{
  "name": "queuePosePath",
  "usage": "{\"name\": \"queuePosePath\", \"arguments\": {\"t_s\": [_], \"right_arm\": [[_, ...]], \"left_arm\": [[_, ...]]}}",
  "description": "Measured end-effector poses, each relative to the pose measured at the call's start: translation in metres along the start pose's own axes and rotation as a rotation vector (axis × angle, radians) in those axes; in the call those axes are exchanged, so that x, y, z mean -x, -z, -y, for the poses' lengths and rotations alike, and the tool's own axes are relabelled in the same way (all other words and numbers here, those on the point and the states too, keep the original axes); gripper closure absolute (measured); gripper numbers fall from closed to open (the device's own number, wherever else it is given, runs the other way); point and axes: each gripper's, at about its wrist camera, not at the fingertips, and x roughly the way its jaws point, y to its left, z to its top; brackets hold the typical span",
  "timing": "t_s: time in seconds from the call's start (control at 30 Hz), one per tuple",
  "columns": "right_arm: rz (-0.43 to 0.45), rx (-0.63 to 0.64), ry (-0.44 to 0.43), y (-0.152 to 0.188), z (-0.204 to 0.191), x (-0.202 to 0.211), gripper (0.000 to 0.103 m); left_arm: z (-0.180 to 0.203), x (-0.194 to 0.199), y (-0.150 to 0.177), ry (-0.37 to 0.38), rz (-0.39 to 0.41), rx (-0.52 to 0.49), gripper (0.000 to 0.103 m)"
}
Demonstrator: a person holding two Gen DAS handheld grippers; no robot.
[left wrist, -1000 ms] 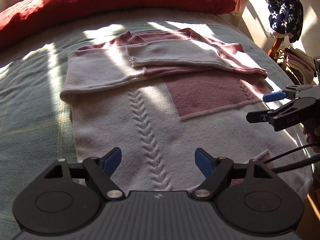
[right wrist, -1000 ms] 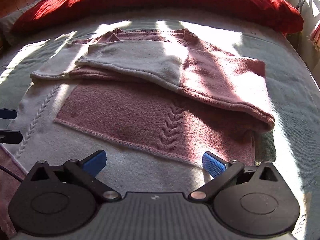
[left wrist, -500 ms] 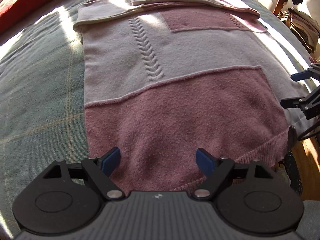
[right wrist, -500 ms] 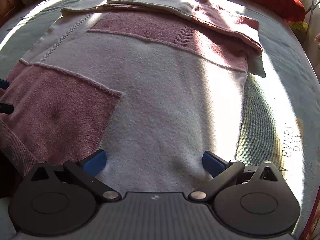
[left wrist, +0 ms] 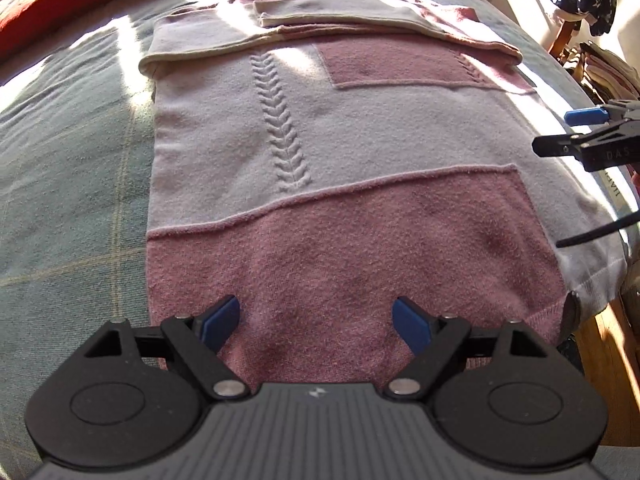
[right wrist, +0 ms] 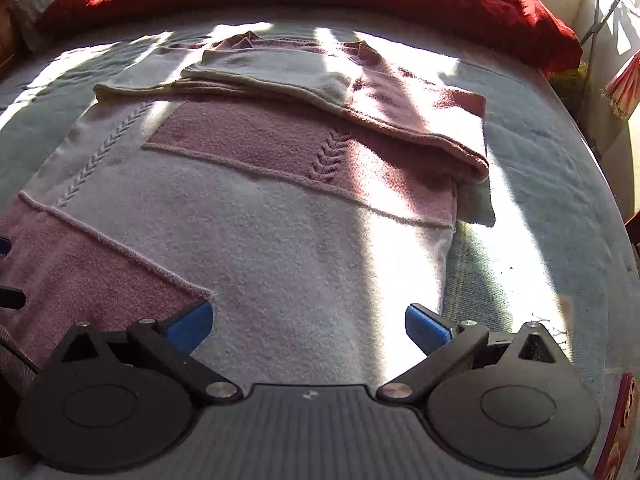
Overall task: Fold clothes
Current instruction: 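Move both open tools back over the sweater body toward the pink ribbed hem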
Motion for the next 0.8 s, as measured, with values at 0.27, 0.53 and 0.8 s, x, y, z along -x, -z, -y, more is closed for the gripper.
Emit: {"name": "queuePosePath", "arguments": {"t_s": [0.27, 0.53, 0.8], "right_arm": [[-0.059, -0.096, 0.010, -0.027, 0.035, -0.053, 0.000], [-0.143, -0.117, -0.007, 0.035, 0.025, -0.006, 0.000], [-0.171, 0.092, -0.048, 0.062, -0.022, 0.003, 0.000]], "left_arm": [[-0.002, -0.009, 0.000, 0.012, -0.002, -0.017, 0.016], [0.006, 0.006, 0.002, 0.014, 0.023, -0.101, 0.015], [0.035, -0.006, 0.008, 0.080, 0.018, -0.217, 0.015]]}}
